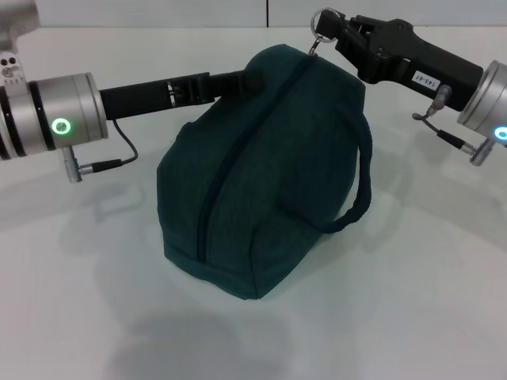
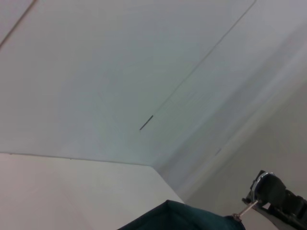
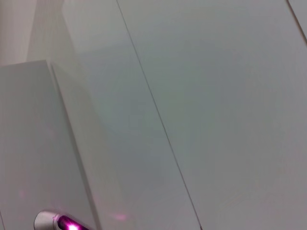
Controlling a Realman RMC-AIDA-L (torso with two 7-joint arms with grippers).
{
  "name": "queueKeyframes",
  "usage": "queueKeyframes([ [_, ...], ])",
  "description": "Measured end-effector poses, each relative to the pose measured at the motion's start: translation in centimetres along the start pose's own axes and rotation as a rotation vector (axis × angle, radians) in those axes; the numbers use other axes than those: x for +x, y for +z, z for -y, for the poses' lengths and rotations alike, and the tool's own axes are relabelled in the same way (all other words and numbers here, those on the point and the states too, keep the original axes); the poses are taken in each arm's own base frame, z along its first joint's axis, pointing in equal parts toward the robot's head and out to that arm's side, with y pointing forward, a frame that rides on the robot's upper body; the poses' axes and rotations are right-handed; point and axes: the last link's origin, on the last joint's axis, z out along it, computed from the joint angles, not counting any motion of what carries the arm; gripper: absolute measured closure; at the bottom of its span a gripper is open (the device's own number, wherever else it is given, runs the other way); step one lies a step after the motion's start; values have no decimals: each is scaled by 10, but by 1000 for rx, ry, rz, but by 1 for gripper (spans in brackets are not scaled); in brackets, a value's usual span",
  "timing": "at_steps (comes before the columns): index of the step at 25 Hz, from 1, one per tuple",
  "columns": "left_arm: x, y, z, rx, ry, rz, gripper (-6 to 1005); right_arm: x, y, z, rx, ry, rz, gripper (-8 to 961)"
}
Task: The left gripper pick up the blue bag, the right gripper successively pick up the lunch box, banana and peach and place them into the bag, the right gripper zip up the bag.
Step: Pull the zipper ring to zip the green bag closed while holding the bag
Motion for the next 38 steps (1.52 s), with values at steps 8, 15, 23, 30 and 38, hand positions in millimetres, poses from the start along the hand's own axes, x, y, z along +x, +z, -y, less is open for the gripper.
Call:
queueKeyframes([
  [8, -3, 2, 0, -1, -3, 6, 851, 2, -3, 1, 9, 7, -1, 835],
  [15, -6, 3, -1, -4, -9, -9, 939, 12, -15, 5, 54, 86, 19, 833],
  [23, -10, 6, -4, -27, 5, -7, 938, 17, -20, 3, 65, 171, 60, 830],
  [30, -15, 8, -14, -89, 59, 20, 939, 18, -20, 4, 74, 253, 65, 828],
  [38, -21, 8, -23, -164, 129, 4, 944, 24, -29, 10, 125, 370, 78, 825],
])
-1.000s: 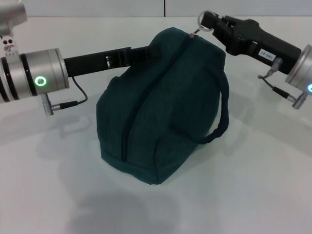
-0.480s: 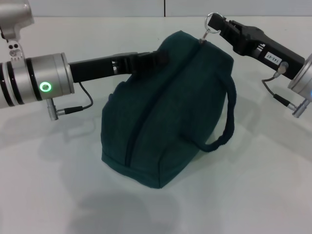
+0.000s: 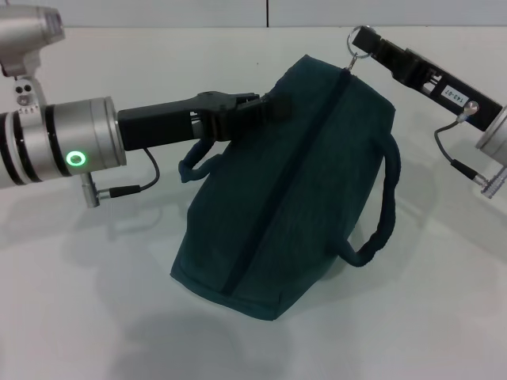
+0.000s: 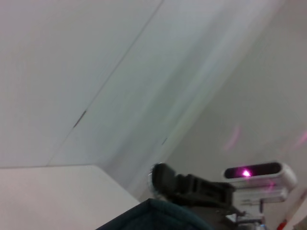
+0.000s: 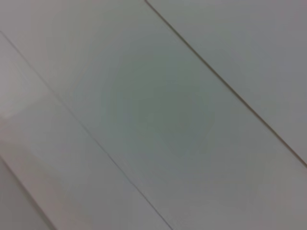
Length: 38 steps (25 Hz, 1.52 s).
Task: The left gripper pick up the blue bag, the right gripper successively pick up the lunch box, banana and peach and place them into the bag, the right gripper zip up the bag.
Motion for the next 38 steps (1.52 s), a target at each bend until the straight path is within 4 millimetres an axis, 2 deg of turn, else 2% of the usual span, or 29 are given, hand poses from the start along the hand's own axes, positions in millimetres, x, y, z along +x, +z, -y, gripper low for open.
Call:
queueKeyframes([
  [10, -5, -8, -16, -102, 95, -24, 943, 6, -6, 5, 32, 43, -12, 822],
  [18, -6, -17, -21, -125, 144, -70, 944, 9, -8, 10, 62, 49, -28, 820],
  [27, -6, -16, -13, -71, 141, -85, 944, 11, -2, 4, 24, 37, -53, 817],
  [35, -4, -12, -3, -4, 131, -85, 943, 8, -6, 6, 40, 47, -23, 814],
  [37, -3, -11, 1, 20, 126, -85, 943, 5, -10, 10, 58, 52, -1, 582],
  [38, -2, -11, 3, 35, 125, -85, 943, 3, -13, 12, 68, 54, 10, 542],
])
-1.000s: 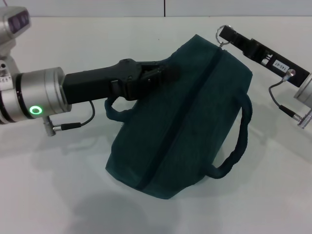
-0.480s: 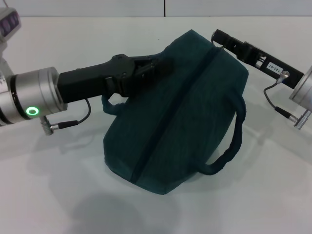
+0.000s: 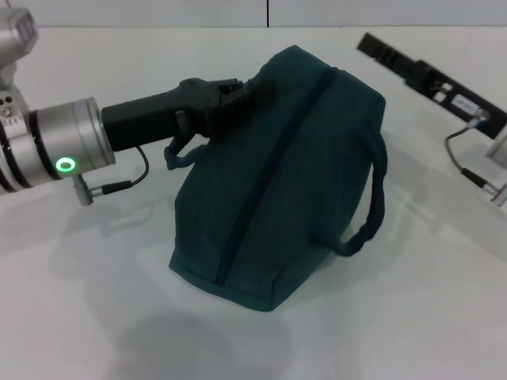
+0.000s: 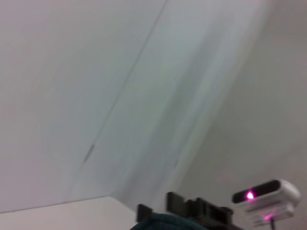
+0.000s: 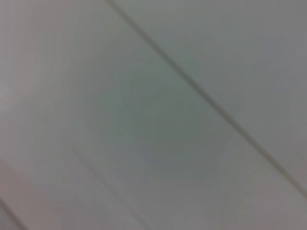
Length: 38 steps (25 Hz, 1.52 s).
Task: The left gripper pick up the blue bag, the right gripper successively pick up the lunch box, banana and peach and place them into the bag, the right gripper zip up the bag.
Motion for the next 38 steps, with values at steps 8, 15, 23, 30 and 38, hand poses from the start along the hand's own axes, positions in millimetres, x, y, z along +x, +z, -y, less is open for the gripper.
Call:
queueKeyframes([
  [8, 10, 13, 9, 41, 19, 8, 922, -13, -32, 15, 85, 21, 120, 289],
  [15, 12, 26, 23, 118, -12, 18, 884, -16, -44, 17, 91, 22, 145, 171],
  [23, 16, 23, 25, 140, -9, -32, 841, -16, -43, 16, 83, 17, 143, 155],
  [30, 23, 16, 26, 151, -2, -94, 700, -18, -44, 13, 60, 7, 140, 146],
  [38, 48, 12, 15, 81, 90, -137, 372, -25, -47, 4, -19, -132, 99, 136],
])
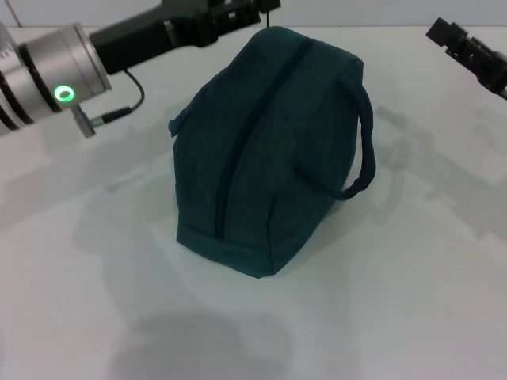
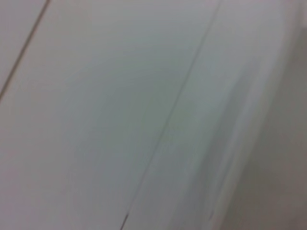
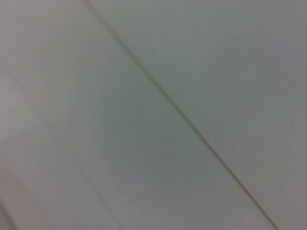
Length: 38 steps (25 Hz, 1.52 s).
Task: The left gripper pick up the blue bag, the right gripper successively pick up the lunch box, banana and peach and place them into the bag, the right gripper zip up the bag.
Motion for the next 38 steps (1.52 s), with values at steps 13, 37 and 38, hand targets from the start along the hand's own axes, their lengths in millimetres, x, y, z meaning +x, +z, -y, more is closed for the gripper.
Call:
queueKeyframes([
  [13, 31, -54, -55, -309, 199, 45, 125, -6, 1, -49, -428, -374, -131, 68],
  [37, -45, -125, -70, -264, 186, 290, 125, 75, -5, -70, -622, -466, -509, 68],
  [38, -45, -125, -70, -264, 186, 290, 125, 75, -5, -70, -621, -466, -509, 68],
])
